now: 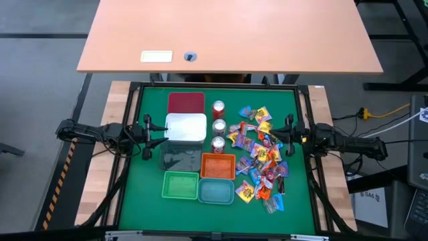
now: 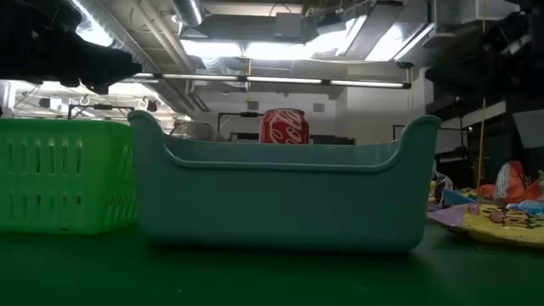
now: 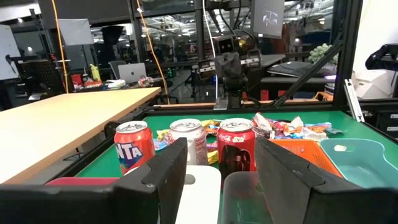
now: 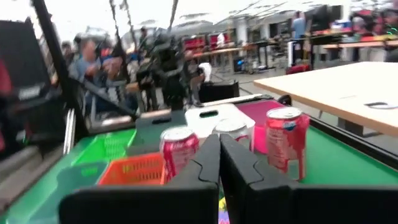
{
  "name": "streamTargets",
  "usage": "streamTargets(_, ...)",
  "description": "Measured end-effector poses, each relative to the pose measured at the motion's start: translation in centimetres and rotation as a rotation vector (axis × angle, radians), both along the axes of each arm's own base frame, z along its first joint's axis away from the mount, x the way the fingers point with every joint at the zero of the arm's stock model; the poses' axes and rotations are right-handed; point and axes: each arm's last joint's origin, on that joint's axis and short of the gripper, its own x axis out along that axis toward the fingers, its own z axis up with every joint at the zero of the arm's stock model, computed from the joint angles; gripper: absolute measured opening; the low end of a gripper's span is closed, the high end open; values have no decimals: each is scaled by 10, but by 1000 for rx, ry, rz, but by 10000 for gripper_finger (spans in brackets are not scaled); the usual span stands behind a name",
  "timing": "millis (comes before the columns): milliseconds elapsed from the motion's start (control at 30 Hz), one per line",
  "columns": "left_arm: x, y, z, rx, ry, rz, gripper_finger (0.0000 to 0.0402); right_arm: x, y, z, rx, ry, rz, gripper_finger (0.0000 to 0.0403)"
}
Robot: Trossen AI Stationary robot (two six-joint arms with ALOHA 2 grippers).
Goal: Sort candy
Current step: Put the yellow candy into the red bin
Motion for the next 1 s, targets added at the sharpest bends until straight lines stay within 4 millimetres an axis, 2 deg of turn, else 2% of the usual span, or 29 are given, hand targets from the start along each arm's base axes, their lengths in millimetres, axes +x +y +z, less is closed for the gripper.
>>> streamTargets(133, 0, 0, 0, -2, -1, 0, 178, -1, 0, 7, 111, -86, 4, 45)
streamTargets(267, 0, 0, 0, -2, 0, 0, 178, -2, -1, 13, 114, -144, -10, 114)
streamTargets(400, 0, 0, 0, -3, 0, 0, 178, -6, -3, 31, 120, -205, -89, 181)
streamTargets(533, 0, 0, 0, -3, -1, 0, 178, -7, -4, 48, 63, -195, -144, 223)
streamTargets(667, 0, 0, 0, -7, -2, 0, 178, 0, -8, 63, 38, -132, -263, 233)
streamTargets(867, 0, 0, 0, -10, -3, -1, 178, 20, -17, 77, 3, 153, -581, 226)
streamTargets(1000, 0, 0, 0, -10, -3, -1, 178, 36, -24, 87, -31, 330, -685, 225)
